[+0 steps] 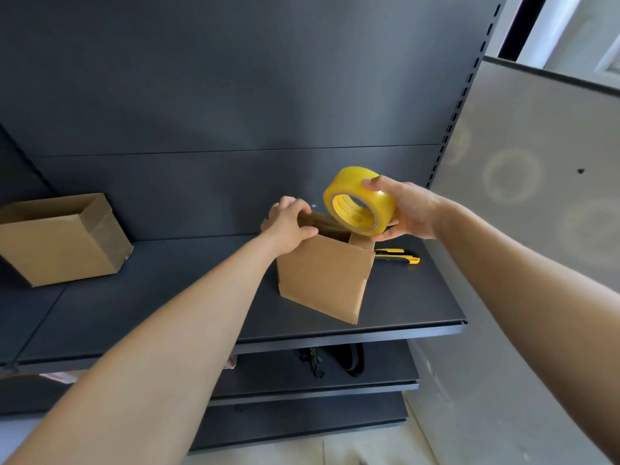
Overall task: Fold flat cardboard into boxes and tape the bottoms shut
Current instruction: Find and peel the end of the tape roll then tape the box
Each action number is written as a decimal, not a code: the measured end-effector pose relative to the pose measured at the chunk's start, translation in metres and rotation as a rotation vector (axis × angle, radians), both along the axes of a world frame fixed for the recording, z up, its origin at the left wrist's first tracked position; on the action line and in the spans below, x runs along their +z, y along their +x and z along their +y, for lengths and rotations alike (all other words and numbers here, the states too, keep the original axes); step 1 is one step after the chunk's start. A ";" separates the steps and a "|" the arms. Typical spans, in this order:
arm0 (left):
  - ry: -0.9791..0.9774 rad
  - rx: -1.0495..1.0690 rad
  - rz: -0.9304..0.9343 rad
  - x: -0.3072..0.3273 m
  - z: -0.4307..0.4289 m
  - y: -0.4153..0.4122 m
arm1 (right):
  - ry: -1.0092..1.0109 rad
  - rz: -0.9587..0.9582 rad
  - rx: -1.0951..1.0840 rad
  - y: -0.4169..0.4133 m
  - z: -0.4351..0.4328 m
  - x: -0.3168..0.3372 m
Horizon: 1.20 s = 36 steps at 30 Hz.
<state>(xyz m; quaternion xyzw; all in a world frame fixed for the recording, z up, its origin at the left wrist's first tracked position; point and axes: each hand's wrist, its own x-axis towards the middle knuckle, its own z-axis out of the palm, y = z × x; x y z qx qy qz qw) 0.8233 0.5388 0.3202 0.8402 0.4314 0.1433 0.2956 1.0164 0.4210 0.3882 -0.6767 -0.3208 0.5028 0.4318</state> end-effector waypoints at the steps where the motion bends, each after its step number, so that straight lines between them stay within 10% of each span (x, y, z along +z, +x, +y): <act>1: 0.018 0.013 -0.002 -0.002 -0.001 0.002 | -0.011 0.018 0.016 0.002 0.001 -0.001; 19: -0.009 0.218 -0.053 -0.021 -0.012 0.008 | -0.119 0.083 0.190 0.005 0.014 -0.021; 24: -0.089 0.128 0.103 0.000 -0.004 0.006 | -0.099 0.153 0.182 0.009 0.012 -0.023; 36: -0.381 -0.181 -0.190 0.013 -0.004 -0.004 | -0.078 0.192 0.163 0.010 0.005 -0.025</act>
